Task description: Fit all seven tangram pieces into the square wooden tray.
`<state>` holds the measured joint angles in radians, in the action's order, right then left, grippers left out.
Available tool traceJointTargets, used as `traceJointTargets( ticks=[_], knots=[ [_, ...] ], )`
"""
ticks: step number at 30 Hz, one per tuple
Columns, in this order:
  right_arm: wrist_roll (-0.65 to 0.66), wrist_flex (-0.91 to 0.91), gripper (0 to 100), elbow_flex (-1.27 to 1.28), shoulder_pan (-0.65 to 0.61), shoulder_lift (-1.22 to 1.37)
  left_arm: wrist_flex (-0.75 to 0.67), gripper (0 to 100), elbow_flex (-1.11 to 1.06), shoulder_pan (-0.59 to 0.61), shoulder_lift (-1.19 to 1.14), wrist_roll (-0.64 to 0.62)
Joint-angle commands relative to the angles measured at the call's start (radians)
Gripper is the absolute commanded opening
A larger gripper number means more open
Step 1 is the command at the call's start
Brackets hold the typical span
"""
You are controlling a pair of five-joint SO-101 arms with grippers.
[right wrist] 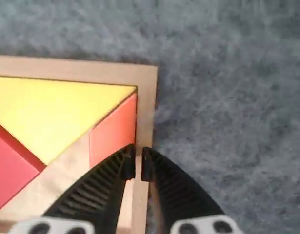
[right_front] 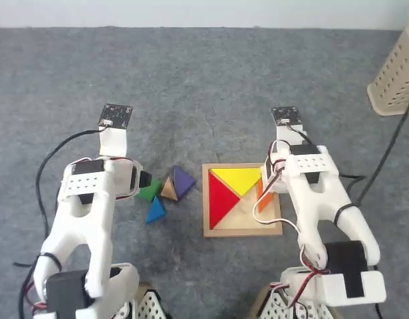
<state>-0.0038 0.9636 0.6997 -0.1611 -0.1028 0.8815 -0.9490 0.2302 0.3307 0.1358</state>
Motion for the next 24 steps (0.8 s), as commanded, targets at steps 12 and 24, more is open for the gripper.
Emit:
traceJointTargets(
  ticks=[12, 24],
  knots=[
    [0.183, 0.159, 2.4, 0.143, 0.140, -0.536, 0.319, 26, 0.231, -0.032, 0.046, 0.110],
    [0.505, -0.073, 2.4, 0.509, 0.507, -0.549, 0.318, 26, 0.260, -0.307, 0.035, 0.008]
  ],
)
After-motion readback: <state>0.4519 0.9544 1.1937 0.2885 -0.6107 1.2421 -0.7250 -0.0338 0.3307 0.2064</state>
